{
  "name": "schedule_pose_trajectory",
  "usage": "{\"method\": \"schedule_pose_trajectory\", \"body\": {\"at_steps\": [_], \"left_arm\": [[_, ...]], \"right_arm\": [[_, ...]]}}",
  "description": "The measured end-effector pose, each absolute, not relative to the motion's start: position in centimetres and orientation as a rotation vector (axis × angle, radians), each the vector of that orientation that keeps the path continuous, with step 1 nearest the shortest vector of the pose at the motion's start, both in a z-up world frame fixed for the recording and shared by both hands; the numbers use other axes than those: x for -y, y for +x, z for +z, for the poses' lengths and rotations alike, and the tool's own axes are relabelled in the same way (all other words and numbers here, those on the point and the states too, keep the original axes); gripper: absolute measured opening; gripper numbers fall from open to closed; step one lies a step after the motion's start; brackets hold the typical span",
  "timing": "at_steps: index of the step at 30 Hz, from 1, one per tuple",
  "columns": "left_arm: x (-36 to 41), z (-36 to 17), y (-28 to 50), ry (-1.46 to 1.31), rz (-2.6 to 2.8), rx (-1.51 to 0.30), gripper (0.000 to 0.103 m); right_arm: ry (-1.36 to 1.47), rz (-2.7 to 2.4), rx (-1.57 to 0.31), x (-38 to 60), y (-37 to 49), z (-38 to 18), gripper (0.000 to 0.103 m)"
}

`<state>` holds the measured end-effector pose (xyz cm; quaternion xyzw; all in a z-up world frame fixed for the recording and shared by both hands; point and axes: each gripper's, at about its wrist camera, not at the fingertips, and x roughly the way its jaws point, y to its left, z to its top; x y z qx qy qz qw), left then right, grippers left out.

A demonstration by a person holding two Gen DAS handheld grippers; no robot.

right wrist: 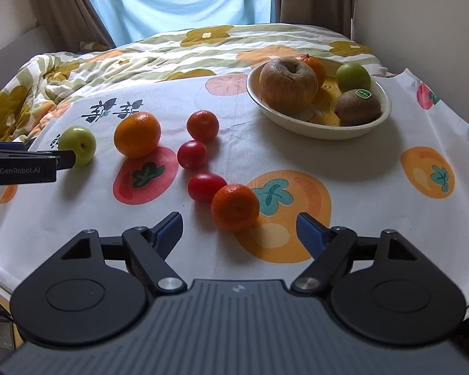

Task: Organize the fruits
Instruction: 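Withdraw both grippers from the bowl toward the remaining fruits, then close the left gripper on the green apple while the right gripper approaches a mandarin, then close the right gripper on the small mandarin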

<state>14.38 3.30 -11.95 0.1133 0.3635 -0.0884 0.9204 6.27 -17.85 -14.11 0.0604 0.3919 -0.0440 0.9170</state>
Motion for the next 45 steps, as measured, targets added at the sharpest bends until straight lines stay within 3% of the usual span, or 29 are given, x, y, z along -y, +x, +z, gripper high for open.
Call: {"method": "schedule_pose_trajectory", "body": {"at_steps": [13,18,19,27,45], "left_arm": [[-4.2,-14.0,18.1,0.202,-0.231,-0.792,0.081],[-4.4,-14.3,18.6,0.188,-0.258,-0.804,0.07],[-4.4,-14.3,18.6,0.183,-0.275,-0.803,0.062],[-4.0,-14.2,18.3,0.212,-0.286,-0.794,0.06],[-3.7,-14.2,16.1,0.246,-0.281,-0.786,0.06]], "right_arm": [[0.115,-0.124,-0.827,16.9,7.6,-15.2,0.084],[0.115,-0.131,-0.834,16.7,8.1,-15.4,0.084],[0.116,-0.131,-0.837,16.7,8.2,-15.4,0.083],[0.115,-0.135,-0.849,16.5,8.8,-15.8,0.073],[0.115,-0.136,-0.839,17.1,9.2,-15.9,0.063]]}}
